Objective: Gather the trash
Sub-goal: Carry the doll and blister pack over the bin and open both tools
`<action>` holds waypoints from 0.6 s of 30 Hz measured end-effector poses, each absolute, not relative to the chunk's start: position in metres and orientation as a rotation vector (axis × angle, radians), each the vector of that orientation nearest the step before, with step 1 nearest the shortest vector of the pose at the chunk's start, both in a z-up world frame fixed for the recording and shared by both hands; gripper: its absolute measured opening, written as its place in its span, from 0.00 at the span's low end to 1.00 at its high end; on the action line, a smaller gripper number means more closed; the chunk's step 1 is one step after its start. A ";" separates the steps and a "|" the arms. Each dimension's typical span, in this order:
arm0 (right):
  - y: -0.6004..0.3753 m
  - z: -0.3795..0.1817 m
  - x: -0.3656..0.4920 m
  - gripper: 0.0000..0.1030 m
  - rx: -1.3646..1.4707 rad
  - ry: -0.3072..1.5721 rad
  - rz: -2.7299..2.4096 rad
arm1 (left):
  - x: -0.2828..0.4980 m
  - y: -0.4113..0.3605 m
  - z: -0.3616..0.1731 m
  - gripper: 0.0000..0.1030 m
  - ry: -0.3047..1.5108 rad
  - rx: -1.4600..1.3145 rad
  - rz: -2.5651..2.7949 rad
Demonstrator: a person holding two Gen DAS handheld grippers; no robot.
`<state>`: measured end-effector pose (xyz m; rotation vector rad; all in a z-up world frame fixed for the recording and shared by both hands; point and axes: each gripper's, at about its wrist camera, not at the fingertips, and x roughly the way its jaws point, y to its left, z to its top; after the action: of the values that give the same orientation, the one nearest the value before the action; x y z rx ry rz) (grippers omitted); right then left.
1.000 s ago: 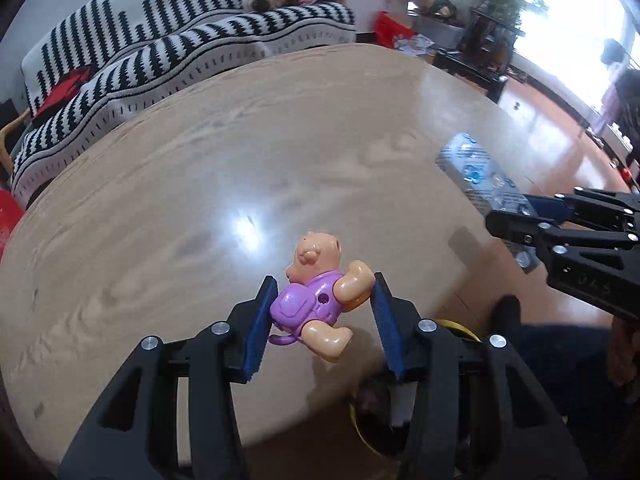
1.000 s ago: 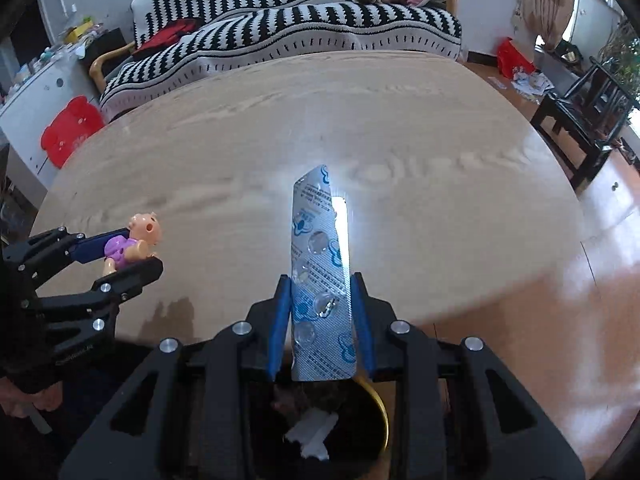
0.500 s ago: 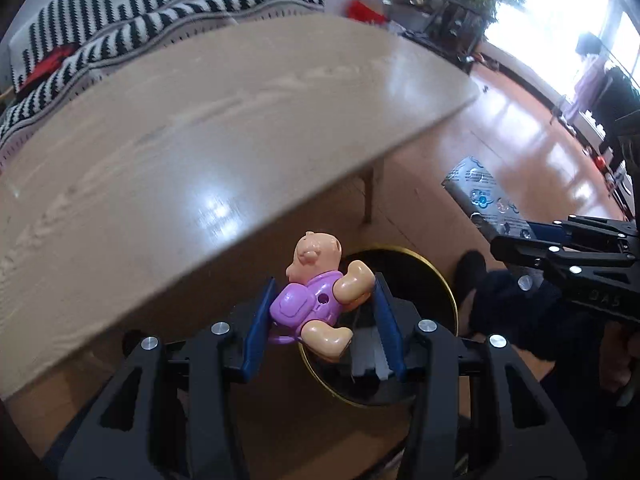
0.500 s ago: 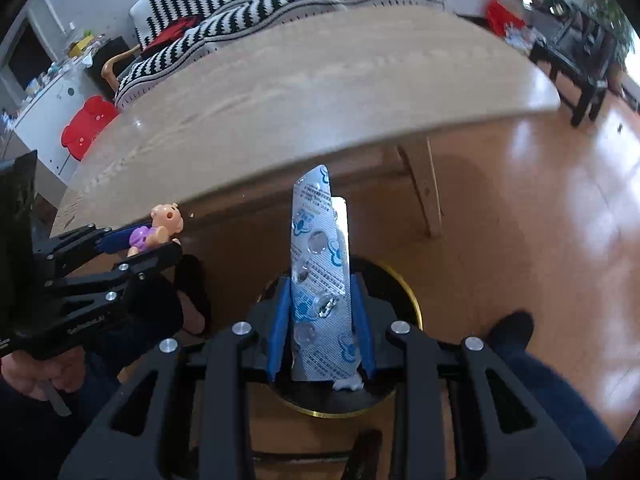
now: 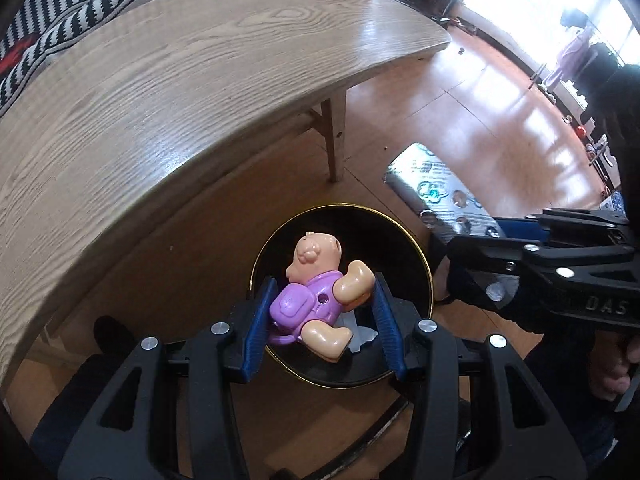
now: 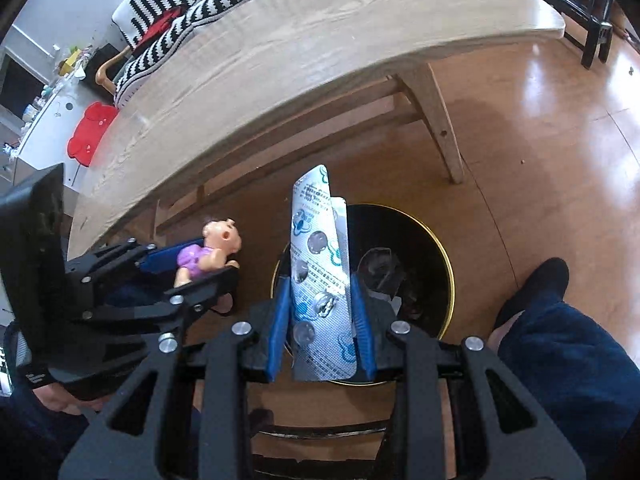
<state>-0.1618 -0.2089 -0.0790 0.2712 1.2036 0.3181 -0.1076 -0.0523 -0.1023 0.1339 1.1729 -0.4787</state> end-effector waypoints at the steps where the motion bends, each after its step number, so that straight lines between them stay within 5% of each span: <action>1: -0.209 -0.079 -0.162 0.30 0.269 1.205 0.318 | -0.107 -0.053 -0.103 0.46 1.179 0.134 -0.479; 18: -0.204 -0.076 -0.160 0.30 0.240 1.199 0.289 | -0.108 -0.051 -0.105 0.46 1.182 0.140 -0.483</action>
<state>-0.1598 -0.2038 -0.0761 0.2401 1.1986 0.2889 -0.1080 -0.0514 -0.1046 0.1401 1.1824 -0.4831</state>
